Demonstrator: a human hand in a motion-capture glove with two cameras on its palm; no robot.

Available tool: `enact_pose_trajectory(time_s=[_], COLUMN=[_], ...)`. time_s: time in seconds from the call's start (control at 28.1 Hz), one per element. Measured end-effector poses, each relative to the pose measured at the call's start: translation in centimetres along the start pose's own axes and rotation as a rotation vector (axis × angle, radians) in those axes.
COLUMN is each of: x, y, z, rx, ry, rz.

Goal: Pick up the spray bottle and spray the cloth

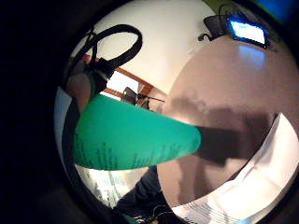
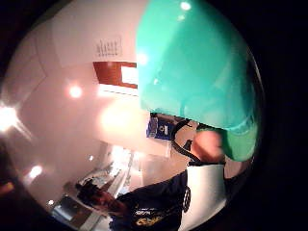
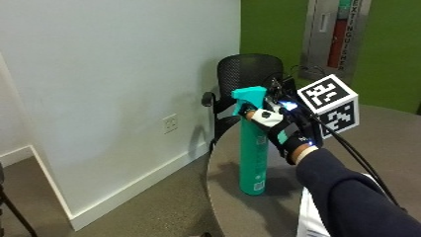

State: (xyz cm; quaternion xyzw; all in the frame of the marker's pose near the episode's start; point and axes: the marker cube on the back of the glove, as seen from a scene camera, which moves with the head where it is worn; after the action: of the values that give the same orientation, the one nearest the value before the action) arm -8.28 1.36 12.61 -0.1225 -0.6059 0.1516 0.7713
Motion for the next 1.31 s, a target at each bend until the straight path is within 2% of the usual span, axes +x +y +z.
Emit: enact_pose_trajectory(time_s=[0.14,0.36,0.6,0.78,0.92,1.1,1.31], x=[0.4,1.0,0.8,1.2,2.8,4.7,6.3], y=[0.3,2.0,4.8,5.2,7.2,10.7,13.2], z=[-0.1,0.2,-1.3,-2.7,-4.8,-7.4,-10.1], rx=[-0.053,-0.22,-0.303,-0.319,-0.339,-0.469,-0.486], ry=[0.011,0.048,0.354,0.44,0.534,0.742,0.933], rz=[0.012,0.022,-0.027,-0.023,0.029,0.132,0.141])
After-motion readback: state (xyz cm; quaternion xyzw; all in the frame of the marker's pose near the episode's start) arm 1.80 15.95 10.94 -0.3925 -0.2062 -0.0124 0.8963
